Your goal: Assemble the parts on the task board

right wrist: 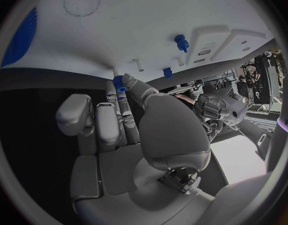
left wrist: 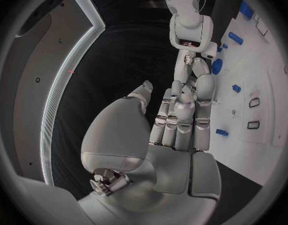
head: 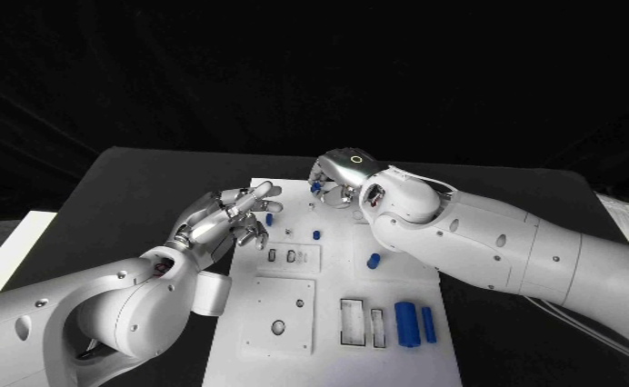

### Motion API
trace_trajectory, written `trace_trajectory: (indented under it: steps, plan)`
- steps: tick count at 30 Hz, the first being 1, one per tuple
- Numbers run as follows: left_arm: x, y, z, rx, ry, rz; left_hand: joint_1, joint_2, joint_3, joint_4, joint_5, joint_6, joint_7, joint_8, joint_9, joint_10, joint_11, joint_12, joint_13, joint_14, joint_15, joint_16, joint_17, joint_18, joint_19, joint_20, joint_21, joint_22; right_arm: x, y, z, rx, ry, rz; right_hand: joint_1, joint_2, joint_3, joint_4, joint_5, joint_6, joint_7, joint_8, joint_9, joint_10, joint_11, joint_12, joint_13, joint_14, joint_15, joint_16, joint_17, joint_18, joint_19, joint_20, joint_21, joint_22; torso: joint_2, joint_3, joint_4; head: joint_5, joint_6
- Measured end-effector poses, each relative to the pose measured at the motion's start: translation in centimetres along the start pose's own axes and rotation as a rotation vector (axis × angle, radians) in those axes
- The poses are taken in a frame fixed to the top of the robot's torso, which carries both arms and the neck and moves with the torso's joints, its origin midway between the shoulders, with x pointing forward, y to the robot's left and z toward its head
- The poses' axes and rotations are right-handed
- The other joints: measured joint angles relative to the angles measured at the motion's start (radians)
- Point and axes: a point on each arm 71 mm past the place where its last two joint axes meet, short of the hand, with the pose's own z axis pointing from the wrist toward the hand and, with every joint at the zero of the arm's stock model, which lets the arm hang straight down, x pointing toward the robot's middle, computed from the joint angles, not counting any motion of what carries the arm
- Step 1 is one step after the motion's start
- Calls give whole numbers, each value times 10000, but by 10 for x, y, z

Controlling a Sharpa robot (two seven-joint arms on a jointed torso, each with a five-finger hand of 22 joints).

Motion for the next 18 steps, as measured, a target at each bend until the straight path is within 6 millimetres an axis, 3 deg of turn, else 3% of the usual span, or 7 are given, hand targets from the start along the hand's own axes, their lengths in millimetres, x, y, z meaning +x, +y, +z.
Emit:
trace_trajectory:
  steps: [7,14,18]
  plan:
    - [0,-1,0,18,3,9,0,0,0,0,0,-37,37,0,0,-36,-36,0,16,0,0,0,-19,0,-36,36,-48,-23,0,0,3,37,0,-20,-24,-24,76,77,-32,-89,85,-36,-9,-33,-51,-26,-14,0,0,0,-69,1,0,0,0,-66,10,0,-2,0,-25]
    - [0,-1,0,21,5,12,0,0,0,0,0,-37,37,0,1,-36,-36,0,15,0,0,0,-19,0,-36,37,-48,-24,0,-2,4,124,21,-44,-287,-448,164,252,-249,-525,240,-31,-74,-793,131,57,-87,15,126,-272,-546,0,-253,146,-275,-537,11,-2,-9,2,-53]
    - [0,-2,0,19,4,13,0,0,0,0,0,-37,37,0,1,-36,-36,0,15,0,0,0,-19,0,-36,37,-48,-23,2,-2,3,155,81,-53,-335,-521,191,278,-250,-542,256,-24,-99,-939,182,55,-117,17,128,-349,-715,0,-271,161,-349,-709,15,-2,-9,8,-55]
